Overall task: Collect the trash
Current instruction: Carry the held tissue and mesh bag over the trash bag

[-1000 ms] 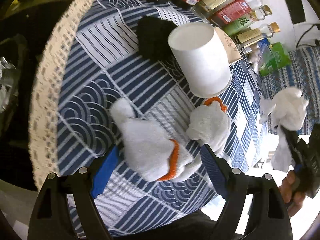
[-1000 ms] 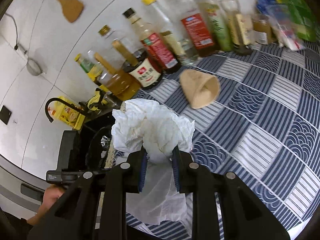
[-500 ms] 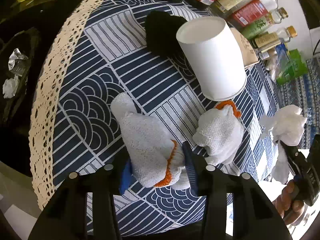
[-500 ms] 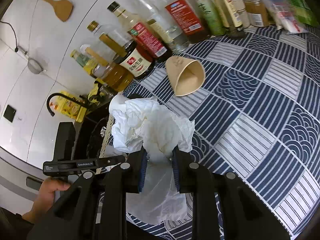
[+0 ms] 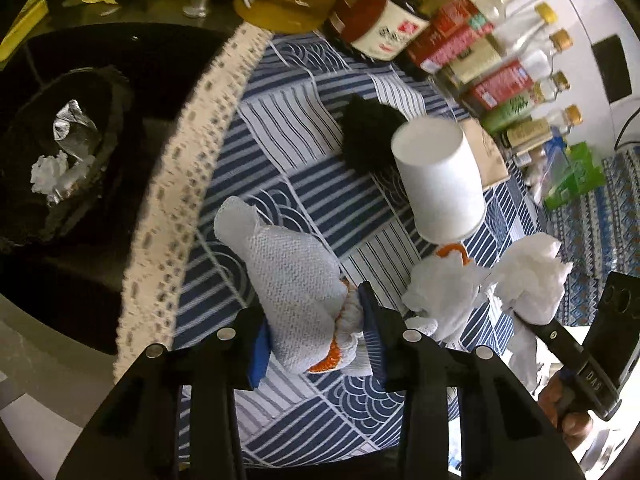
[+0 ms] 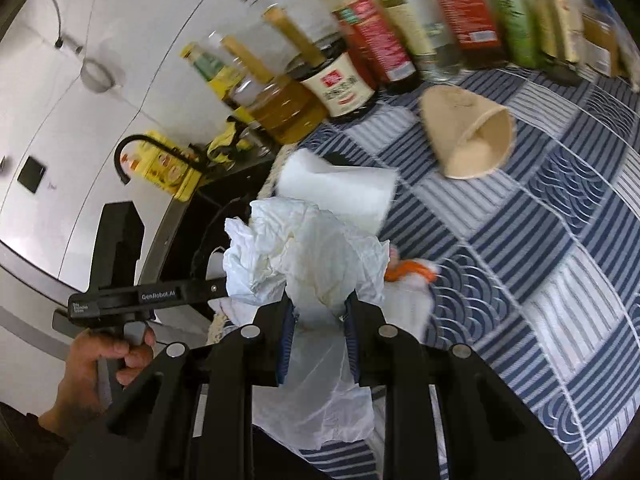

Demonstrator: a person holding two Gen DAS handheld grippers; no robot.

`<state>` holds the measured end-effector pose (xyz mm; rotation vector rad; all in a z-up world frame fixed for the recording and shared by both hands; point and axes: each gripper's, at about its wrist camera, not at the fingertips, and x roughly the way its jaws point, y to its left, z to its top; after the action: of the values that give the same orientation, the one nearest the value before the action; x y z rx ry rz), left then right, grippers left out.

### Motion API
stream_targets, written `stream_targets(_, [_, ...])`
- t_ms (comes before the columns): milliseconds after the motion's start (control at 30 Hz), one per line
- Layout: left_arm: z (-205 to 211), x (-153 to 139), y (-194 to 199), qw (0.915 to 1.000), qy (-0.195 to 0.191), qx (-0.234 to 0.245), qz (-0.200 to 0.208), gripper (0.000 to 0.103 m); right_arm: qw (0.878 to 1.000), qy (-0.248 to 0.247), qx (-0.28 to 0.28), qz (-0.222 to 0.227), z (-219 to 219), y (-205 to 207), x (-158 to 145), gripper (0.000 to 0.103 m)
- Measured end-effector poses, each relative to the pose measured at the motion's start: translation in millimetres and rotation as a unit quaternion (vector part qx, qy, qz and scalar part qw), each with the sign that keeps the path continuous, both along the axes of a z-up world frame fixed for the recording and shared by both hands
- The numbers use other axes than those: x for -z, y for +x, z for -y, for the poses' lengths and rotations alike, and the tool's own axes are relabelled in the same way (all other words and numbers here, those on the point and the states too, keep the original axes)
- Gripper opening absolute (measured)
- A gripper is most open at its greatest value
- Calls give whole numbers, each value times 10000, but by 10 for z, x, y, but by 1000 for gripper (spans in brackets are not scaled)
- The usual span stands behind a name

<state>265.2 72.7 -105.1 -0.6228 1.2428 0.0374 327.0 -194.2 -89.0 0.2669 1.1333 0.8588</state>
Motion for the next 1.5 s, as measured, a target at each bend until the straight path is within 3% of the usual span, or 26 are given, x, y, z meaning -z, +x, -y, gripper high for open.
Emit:
stream_targets(367, [-719, -156, -129, 9990, -77, -14, 445, 37, 9996, -215, -144, 103, -828, -174, -159, 24])
stream_targets(633, [-1478, -196, -358, 9977, -118, -165, 646, 37, 9981, -465, -287, 292, -1637, -327, -278, 24])
stream_targets(1133, [-2873, -133, -800, 9965, -111, -512, 652, 37, 9957, -454, -762, 271, -3253, -615, -158, 24])
stream_targets(1500, [-3416, -120, -827, 9963, -201, -486, 677, 38, 9955, -514, -755, 269, -3956, -536, -77, 24])
